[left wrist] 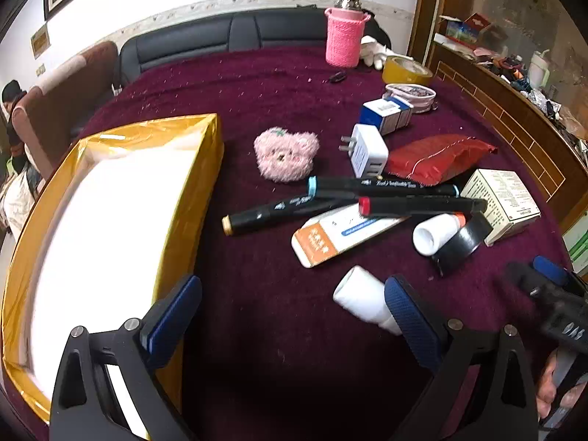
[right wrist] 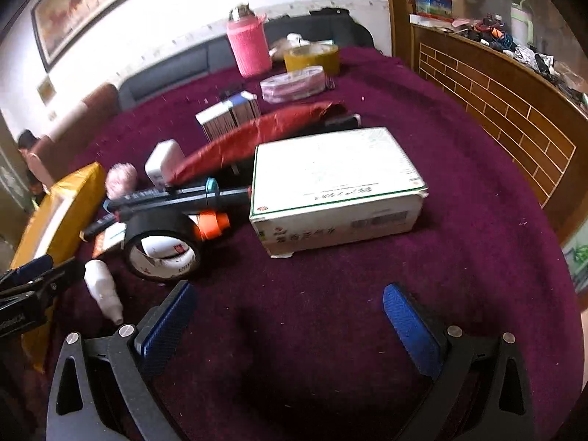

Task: Organize objects
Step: 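Grasp the white bottle with the left tool while the right tool grasps the black tape roll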

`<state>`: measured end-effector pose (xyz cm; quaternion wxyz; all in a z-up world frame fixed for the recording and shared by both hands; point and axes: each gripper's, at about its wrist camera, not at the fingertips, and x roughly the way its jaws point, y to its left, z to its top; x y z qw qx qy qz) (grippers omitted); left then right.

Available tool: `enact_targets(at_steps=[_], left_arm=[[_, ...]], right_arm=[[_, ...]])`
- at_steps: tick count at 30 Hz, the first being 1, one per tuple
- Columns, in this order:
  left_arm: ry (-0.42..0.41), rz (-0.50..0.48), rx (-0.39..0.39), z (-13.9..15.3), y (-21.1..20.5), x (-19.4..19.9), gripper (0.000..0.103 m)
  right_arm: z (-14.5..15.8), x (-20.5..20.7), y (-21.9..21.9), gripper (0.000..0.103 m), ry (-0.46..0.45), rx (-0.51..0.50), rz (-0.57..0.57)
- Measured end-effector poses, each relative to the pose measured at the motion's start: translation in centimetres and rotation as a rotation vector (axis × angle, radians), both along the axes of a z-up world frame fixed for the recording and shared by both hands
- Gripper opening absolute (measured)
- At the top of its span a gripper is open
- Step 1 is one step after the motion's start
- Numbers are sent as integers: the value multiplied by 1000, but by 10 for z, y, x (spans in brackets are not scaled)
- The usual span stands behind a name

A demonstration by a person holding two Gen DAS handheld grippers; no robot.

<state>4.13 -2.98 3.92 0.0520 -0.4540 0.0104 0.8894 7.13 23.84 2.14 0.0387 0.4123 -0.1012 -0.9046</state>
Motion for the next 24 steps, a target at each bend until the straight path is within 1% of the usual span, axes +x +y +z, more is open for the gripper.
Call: enact_targets(at_steps=[1, 3, 5, 6, 8, 9, 10, 11, 12, 13, 16, 19, 22, 24], left_arm=[[-6, -2, 13, 2, 0, 2, 99], [-8, -34, 49, 4, 4, 7, 95], [-34, -77, 50, 1, 15, 10, 84], [-53, -93, 39, -3, 21, 11, 81], [-80, -108, 33, -12, 29, 10, 68], [-87, -117, 56, -15, 30, 9, 67], [-97, -128, 107, -18, 30, 7, 62], [-105, -136, 143, -21, 30, 6, 56], [-108, -140, 171, -22, 31, 4, 55], [-110, -144, 175, -23, 32, 2, 55], [-101, -161, 137, -24, 42, 4, 57], [-99, -161, 98, -23, 51, 1, 57], [-82, -160, 98, -21, 55, -3, 57], [-76, -175, 74, -23, 60, -7, 55]], right_arm=[[1, 4, 7, 103, 19, -40, -16], [3, 3, 13, 103, 37, -74, -43], [5, 5, 17, 103, 45, -97, -65], [7, 5, 16, 103, 51, -103, -71], [12, 9, 18, 103, 83, -108, -95], [13, 9, 19, 103, 98, -108, -107], [16, 13, 22, 103, 120, -109, -126], [17, 15, 23, 103, 132, -108, -140], [18, 17, 25, 103, 143, -105, -156], [19, 20, 26, 103, 154, -101, -175], [22, 23, 28, 103, 170, -85, -216], [22, 22, 30, 103, 163, -72, -233], [20, 21, 30, 103, 149, -61, -235], [18, 21, 30, 103, 141, -50, -241]])
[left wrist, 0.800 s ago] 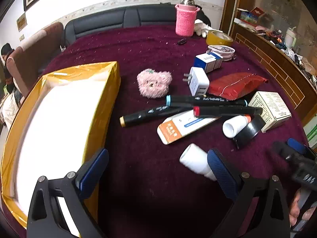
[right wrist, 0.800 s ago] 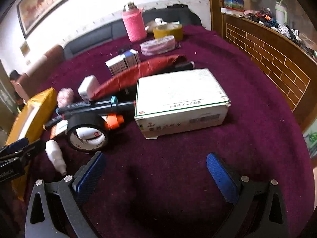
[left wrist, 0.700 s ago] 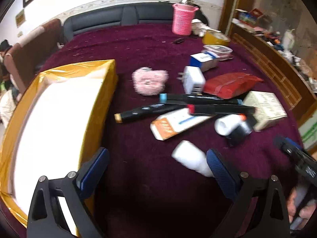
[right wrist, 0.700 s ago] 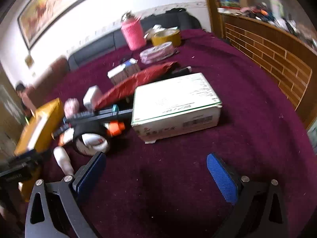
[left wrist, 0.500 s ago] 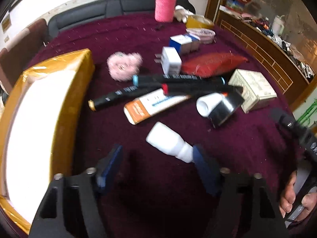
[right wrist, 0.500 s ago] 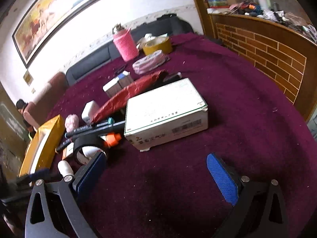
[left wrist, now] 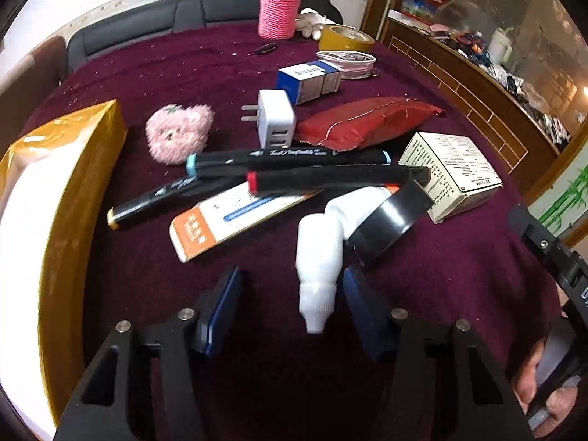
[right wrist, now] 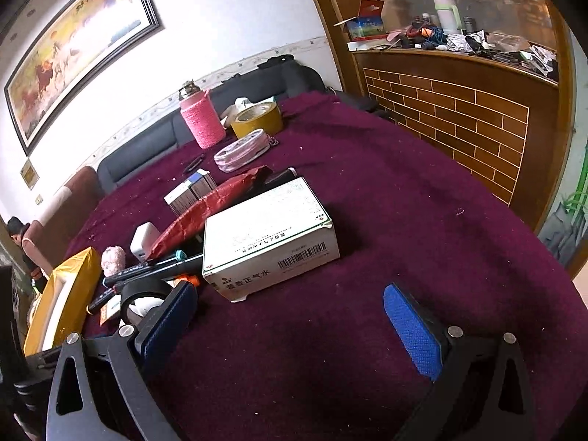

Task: Organize objects
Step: 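Grasp the white bottle with the left tool while the right tool grasps the black tape roll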

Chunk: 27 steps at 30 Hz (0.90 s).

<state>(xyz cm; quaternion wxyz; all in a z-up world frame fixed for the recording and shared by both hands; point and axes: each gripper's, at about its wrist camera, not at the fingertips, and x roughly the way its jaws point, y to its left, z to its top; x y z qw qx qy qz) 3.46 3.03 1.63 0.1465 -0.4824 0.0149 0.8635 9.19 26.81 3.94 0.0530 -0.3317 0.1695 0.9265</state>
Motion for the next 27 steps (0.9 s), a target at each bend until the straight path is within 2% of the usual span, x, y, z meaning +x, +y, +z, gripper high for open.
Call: enact_targets(at_steps=[1, 2, 4, 7, 12, 14, 19, 21, 22, 23, 25, 27], left_arm=[[14, -3, -32, -2, 4, -1, 45], [33, -9, -61, -2, 7, -2, 25], [39, -38, -51, -1, 11, -1, 25], [30, -50, 23, 2, 3, 2, 25], [48, -10, 136, 24, -28, 22, 25], [81, -9, 157, 36, -40, 35, 25], [123, 0, 185, 51, -68, 64, 25], [130, 8, 196, 53, -78, 71, 25], [130, 12, 208, 54, -83, 75, 25], [130, 15, 220, 55, -88, 80, 25], [134, 23, 231, 55, -96, 86, 25], [138, 33, 234, 55, -106, 91, 25]], right_arm=[[-1, 0, 0, 103, -1, 4, -5], [-1, 0, 0, 103, -3, 6, -9], [-2, 1, 1, 103, -6, 7, -17], [-4, 0, 2, 103, -17, 6, -25], [-3, -1, -6, 103, -38, 22, 17], [2, 5, -23, 103, -60, 63, 84], [22, 16, -66, 102, -19, 5, 258], [25, 8, -82, 92, -37, -51, 328], [22, 1, -89, 82, -61, -83, 348], [18, -7, -94, 75, -90, -110, 349], [12, -18, -97, 68, -117, -143, 328], [7, -30, -100, 54, -133, -171, 314]])
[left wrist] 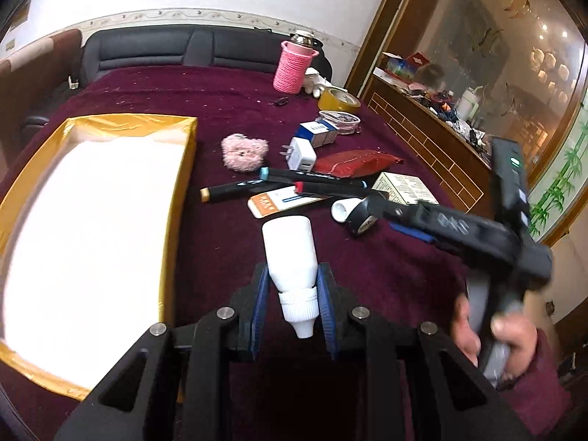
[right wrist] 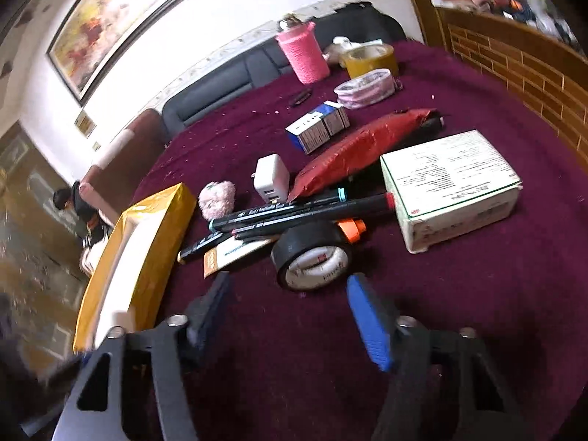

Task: Organize objects
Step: 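Grasp the white bottle with the left tool while the right tool grasps the black tape roll, then carry the bottle and tape over the tray and open both tools to release them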

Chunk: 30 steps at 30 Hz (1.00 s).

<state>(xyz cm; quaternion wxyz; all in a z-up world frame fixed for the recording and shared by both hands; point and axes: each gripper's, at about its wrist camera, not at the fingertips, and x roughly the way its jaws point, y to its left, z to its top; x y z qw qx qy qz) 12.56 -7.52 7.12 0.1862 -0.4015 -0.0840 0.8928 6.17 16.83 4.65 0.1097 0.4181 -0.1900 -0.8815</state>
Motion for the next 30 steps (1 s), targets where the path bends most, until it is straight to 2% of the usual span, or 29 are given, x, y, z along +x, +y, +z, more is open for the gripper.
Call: enact_targets(at_steps=[1, 3, 6, 7, 10, 15, 19, 25, 28, 30], left_arm=[[0, 5, 3, 0, -4, 1, 25], [-4, 11, 12, -2, -11, 2, 25], [-3, 26, 31, -3, -21, 4, 25], [-3, 28, 35, -3, -23, 5, 25], [6, 37, 48, -2, -31, 8, 25], [26, 54, 62, 6, -45, 12, 25], [54, 66, 75, 23, -62, 7, 25], [104, 129, -36, 45, -91, -20, 25], [107, 139, -91, 49, -103, -43, 25], [94, 130, -100, 48, -111, -61, 25]], right_arm=[[-2, -6, -1, 50, -12, -16, -5], [-6, -14, -4, 49, -29, -21, -22], [-9, -23, -9, 30, -39, -26, -35], [-10, -25, -10, 21, -44, -28, -27], [-4, -21, -13, 10, -34, -10, -20], [20, -2, -24, 9, 33, 21, 30], [45, 5, -43, 9, 76, 5, 113], [68, -13, -90, 9, 57, -100, 257], [75, -28, -124, 9, 36, -142, 324], [78, -40, -148, 9, 28, -143, 359]])
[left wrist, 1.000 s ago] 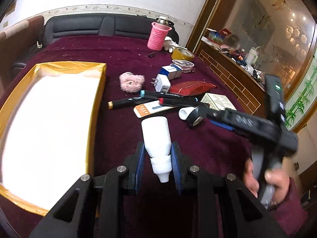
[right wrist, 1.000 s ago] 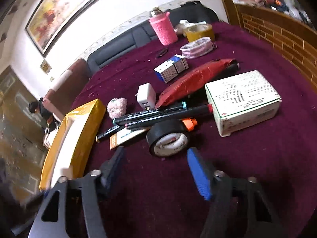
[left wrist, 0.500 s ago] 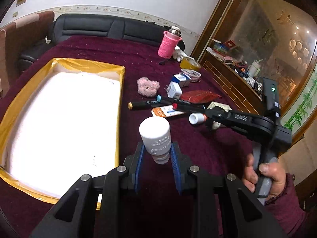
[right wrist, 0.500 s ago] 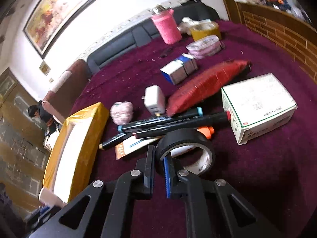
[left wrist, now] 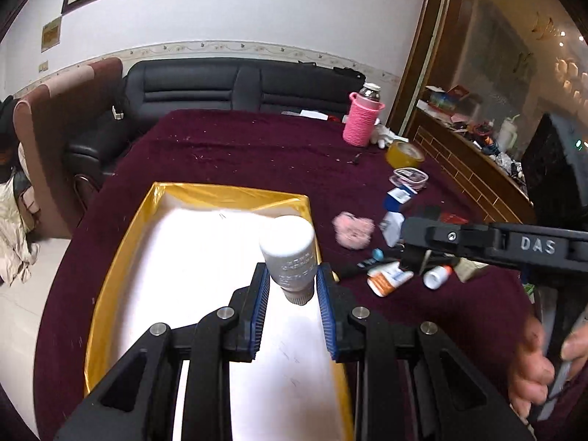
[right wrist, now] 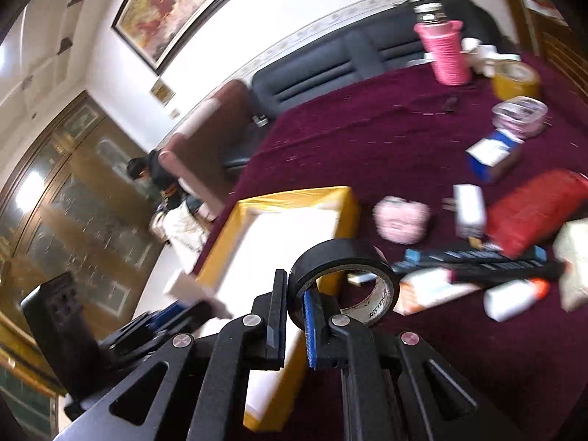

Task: Organize objects
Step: 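Carry the bottle and tape over the tray and open both tools to release them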

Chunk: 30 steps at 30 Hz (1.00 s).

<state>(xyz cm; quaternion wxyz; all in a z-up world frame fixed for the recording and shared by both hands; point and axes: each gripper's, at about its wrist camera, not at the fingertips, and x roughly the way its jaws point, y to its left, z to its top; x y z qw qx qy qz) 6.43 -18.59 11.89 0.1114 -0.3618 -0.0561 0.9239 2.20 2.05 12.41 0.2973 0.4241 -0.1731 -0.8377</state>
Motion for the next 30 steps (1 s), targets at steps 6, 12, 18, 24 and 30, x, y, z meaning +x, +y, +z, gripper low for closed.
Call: enact_targets(at_steps=[6, 12, 18, 24, 30], left_arm=[[-76, 12, 9, -21, -26, -52, 25], [-192, 5, 0, -57, -34, -91, 25], [-269, -8, 11, -76, -29, -119, 25], [-292, -19, 12, -81, -22, -141, 25], [-306, 15, 39, -87, -24, -148, 53]], right_arm=[[-19, -46, -52, 10, -111, -33, 46], [-51, -88, -77, 10, -227, -33, 28], [-73, -111, -80, 10, -263, 20, -6], [-75, -124, -82, 10, -275, 36, -9], [-87, -137, -78, 12, -319, 14, -32]])
